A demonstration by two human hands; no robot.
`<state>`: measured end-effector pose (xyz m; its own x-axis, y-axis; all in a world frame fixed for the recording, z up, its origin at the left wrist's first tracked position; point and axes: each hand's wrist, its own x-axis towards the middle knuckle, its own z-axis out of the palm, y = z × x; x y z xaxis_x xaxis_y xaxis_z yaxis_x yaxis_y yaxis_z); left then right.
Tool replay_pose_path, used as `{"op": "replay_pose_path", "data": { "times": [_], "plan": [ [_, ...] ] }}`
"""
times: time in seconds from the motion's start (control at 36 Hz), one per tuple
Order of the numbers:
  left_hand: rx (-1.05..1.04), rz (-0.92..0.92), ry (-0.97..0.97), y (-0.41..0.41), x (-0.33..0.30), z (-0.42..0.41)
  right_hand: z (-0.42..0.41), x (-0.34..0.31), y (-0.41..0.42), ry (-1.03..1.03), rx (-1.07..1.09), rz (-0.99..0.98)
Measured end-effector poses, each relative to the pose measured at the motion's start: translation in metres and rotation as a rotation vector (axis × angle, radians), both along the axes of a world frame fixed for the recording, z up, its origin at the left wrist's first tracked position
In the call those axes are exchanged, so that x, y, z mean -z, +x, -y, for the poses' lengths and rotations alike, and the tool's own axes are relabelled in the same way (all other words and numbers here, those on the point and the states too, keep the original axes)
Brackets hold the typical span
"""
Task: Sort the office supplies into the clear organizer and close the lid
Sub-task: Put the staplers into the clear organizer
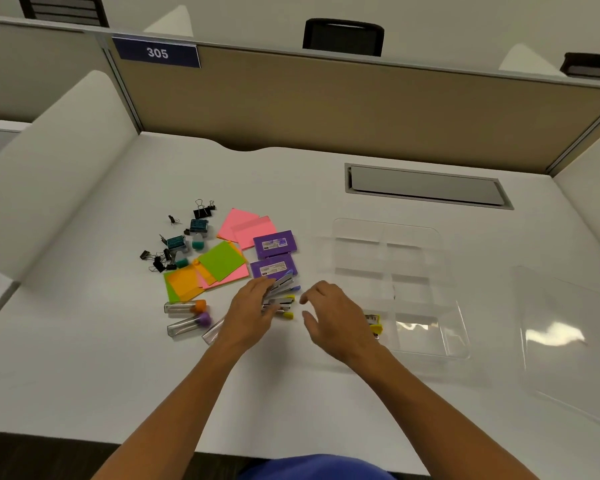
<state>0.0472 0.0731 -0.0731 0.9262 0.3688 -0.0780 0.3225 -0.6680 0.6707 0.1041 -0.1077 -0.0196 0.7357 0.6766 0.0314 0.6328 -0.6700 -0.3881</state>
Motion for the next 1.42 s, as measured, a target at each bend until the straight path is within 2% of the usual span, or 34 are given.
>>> {"op": "replay_pose_path", "data": {
  "times": [0.17,0.31,0.53,0.78,0.92,1.14,1.42],
  "plan": [
    [0.024,-0.030,-0.025,0.006,-0.001,-0.010,-0.033,0.027,-0.019,-0.053,-0.109,-0.091],
    [0.047,-0.012,-0.023,0.016,-0.002,-0.016,-0.050,0.042,-0.028,-0.070,-0.129,-0.022],
    [0.136,0.003,0.024,0.031,-0.006,-0.024,-0.062,0.052,-0.031,-0.094,-0.064,0.037],
    [0.220,-0.052,0.121,0.038,0.002,-0.025,-0.059,0.053,-0.033,-0.214,-0.021,0.046],
    [0.263,-0.034,0.149,0.038,0.005,-0.020,-0.054,0.055,-0.039,-0.194,0.003,0.008],
    [0.293,-0.072,0.189,0.035,0.005,-0.011,-0.053,0.054,-0.054,-0.213,0.037,-0.007],
    [0.240,0.026,0.133,0.024,0.004,-0.009,-0.044,0.049,-0.061,-0.165,0.067,-0.060]
  ]
}}
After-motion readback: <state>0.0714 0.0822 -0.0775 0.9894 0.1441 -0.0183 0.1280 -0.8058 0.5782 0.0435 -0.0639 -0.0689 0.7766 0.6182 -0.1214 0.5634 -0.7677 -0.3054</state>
